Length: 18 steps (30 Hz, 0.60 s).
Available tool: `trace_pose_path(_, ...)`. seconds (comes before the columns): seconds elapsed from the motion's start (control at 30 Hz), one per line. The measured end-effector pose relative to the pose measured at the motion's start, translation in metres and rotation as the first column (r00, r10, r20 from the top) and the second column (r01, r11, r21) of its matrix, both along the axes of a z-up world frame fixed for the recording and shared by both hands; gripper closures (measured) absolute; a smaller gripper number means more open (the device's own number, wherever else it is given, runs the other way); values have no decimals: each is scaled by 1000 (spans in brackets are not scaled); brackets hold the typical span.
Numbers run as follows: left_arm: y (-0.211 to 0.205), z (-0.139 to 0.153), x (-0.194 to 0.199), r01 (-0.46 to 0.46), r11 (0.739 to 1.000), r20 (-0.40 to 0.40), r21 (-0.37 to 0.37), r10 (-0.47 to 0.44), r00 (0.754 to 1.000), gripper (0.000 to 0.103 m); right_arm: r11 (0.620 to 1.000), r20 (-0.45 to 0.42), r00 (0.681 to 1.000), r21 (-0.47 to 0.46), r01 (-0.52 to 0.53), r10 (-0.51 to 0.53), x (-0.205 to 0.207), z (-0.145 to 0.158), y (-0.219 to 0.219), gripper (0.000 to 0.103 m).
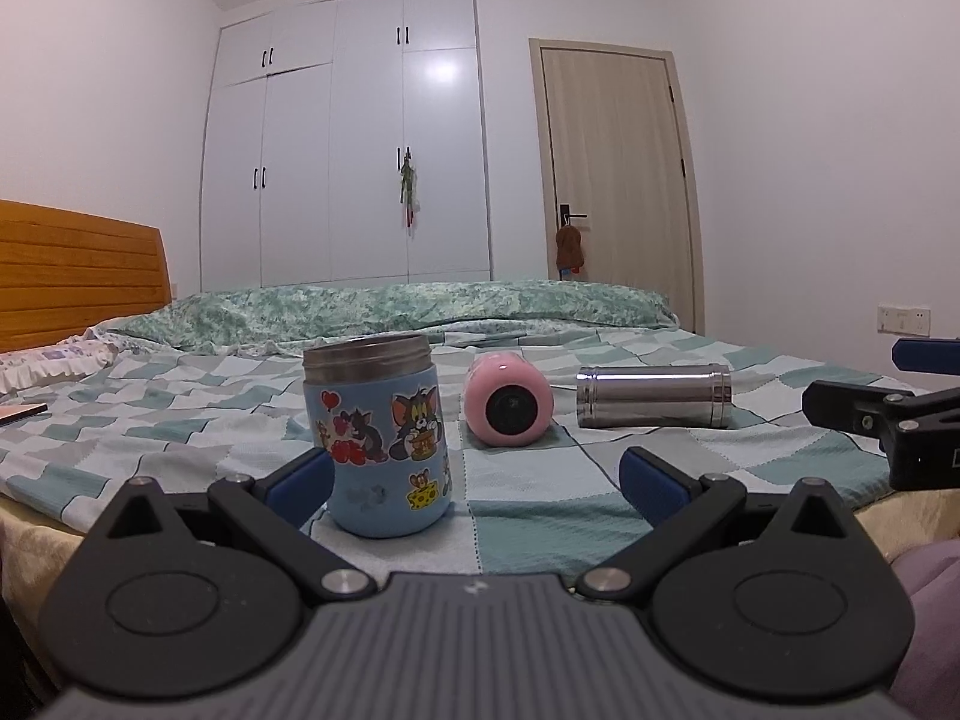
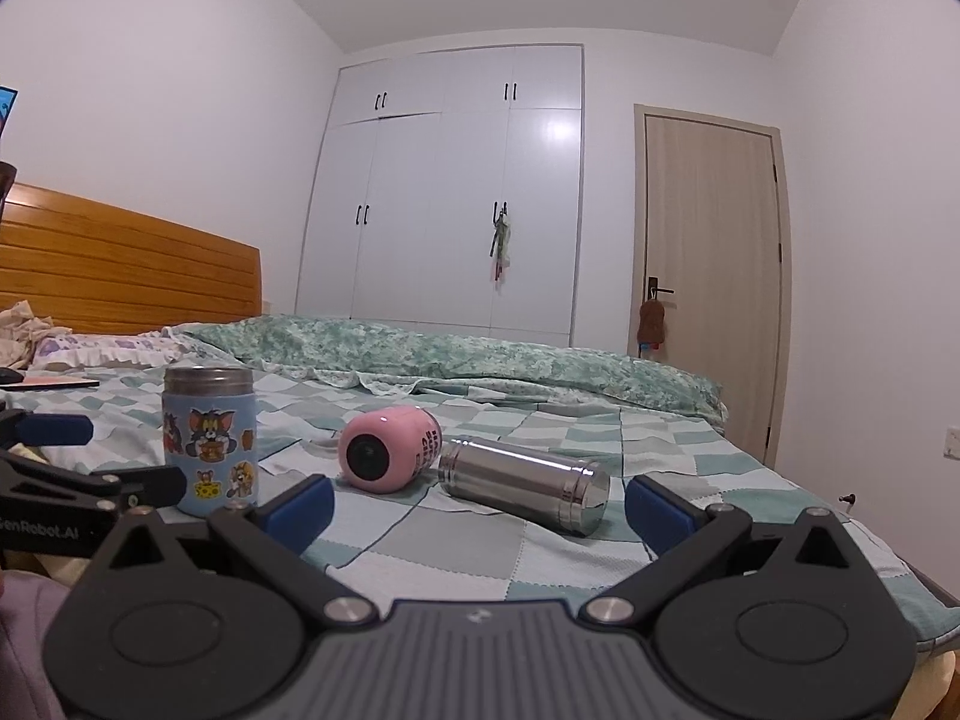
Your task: Flip cup upright
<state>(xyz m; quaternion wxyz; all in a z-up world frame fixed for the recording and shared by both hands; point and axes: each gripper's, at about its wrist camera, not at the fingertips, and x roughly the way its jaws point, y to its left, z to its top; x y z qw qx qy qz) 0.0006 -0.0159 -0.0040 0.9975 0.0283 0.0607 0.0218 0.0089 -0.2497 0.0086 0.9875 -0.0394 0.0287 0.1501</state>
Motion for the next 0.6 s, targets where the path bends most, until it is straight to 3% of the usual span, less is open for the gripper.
trace_pose_path(0.6, 0, 0, -2, 3, 1000, 9, -2, -3, 1000, 0, 1000, 0, 1000, -2, 1, -1, 0, 0, 2, 0)
